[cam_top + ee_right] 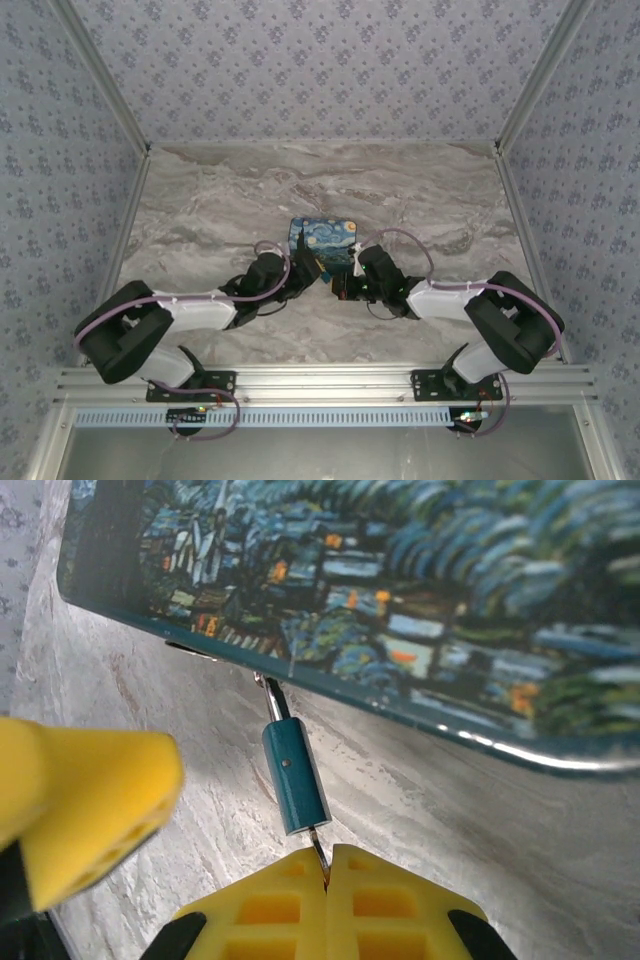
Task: Unlock the padlock with the key
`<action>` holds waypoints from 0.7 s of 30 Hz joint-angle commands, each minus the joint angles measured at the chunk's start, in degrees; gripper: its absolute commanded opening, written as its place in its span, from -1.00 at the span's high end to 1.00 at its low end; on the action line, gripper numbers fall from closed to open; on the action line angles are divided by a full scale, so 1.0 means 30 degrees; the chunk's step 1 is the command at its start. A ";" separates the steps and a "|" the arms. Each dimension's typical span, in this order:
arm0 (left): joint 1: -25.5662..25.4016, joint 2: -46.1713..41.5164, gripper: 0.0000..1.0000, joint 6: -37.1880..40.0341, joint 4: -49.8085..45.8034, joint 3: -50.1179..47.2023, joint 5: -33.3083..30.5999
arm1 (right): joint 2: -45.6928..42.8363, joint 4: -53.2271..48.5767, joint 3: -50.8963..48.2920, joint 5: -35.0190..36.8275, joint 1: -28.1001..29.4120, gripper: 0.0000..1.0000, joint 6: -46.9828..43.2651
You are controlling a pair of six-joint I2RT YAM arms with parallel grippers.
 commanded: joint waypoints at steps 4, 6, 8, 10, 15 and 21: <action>-0.0609 0.1529 0.05 -0.1070 0.2204 -0.0148 -0.0536 | -0.0524 0.0082 0.0157 0.0373 0.0184 1.00 0.2492; -0.0707 0.2202 0.07 -0.1295 0.3058 -0.0120 -0.0480 | -0.0504 0.0085 0.0186 0.0409 0.0173 1.00 0.2807; -0.0763 0.2843 0.11 -0.1525 0.3856 -0.0098 -0.0448 | -0.0499 0.0057 0.0273 0.0391 0.0185 1.00 0.2996; -0.0814 0.3401 0.14 -0.1935 0.4674 -0.0127 -0.0549 | -0.0506 0.0060 0.0283 0.0445 0.0174 1.00 0.3151; -0.0898 0.4745 0.24 -0.2902 0.7032 -0.0304 -0.0963 | -0.0505 0.0056 0.0275 0.0486 0.0186 1.00 0.3382; -0.1041 0.5130 0.27 -0.3320 0.7622 -0.0149 -0.1240 | -0.0503 0.0408 0.0050 0.0586 0.0116 1.00 0.3877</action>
